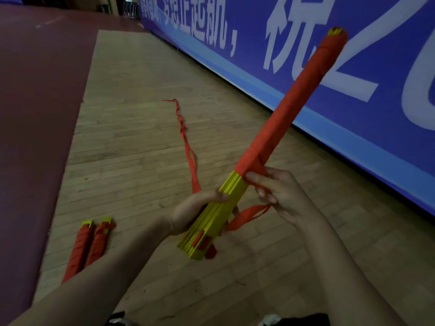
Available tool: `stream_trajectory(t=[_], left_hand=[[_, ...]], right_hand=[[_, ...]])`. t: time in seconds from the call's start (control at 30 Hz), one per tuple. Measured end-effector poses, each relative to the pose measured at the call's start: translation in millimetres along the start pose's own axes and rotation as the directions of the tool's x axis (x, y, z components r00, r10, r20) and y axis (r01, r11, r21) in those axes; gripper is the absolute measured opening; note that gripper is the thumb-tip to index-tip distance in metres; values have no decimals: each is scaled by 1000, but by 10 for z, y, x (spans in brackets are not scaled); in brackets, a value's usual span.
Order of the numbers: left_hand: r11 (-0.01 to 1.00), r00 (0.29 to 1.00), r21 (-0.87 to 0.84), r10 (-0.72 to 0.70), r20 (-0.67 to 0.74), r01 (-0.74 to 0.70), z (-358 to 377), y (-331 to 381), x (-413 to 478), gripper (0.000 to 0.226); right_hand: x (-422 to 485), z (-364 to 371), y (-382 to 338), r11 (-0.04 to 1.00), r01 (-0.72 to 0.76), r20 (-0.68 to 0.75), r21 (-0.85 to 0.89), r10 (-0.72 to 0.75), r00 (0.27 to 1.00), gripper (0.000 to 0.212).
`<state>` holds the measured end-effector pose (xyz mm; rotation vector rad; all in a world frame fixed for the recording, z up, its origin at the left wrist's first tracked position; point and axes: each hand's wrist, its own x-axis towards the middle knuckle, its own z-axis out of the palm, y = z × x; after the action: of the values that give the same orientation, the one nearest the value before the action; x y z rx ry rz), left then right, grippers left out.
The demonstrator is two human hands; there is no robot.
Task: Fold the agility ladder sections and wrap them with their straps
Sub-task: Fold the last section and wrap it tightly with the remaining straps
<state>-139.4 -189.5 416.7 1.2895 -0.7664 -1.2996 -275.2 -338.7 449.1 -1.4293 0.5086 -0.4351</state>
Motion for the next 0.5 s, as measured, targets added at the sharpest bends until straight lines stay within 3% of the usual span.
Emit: stream_trajectory(t=[0.07, 0.13, 0.23, 0.27, 0.37, 0.5], left_hand=[[999, 999, 8, 35, -14, -34, 19, -1, 29, 39], [992, 984, 85, 102, -145, -90, 12, 26, 66, 35], [882, 883, 458, 298, -361, -111, -2, -14, 115, 40], [800, 850, 594, 367, -377, -83, 3, -54, 100, 45], [393, 821, 918, 507, -263, 52, 20, -158, 70, 70], [158, 807, 945, 492, -326, 285, 105, -181, 124, 66]], right_hand=[[43, -4, 38, 999, -1, -87, -32, -1, 996, 18], [75, 10, 80, 998, 16, -167, -55, -25, 986, 16], [112, 34, 105, 992, 59, -288, -111, -89, 954, 20], [118, 39, 106, 990, 73, -318, -121, -108, 942, 23], [103, 51, 106, 990, 90, -360, -112, -124, 925, 25], [82, 90, 129, 986, 89, -341, -144, -133, 931, 25]])
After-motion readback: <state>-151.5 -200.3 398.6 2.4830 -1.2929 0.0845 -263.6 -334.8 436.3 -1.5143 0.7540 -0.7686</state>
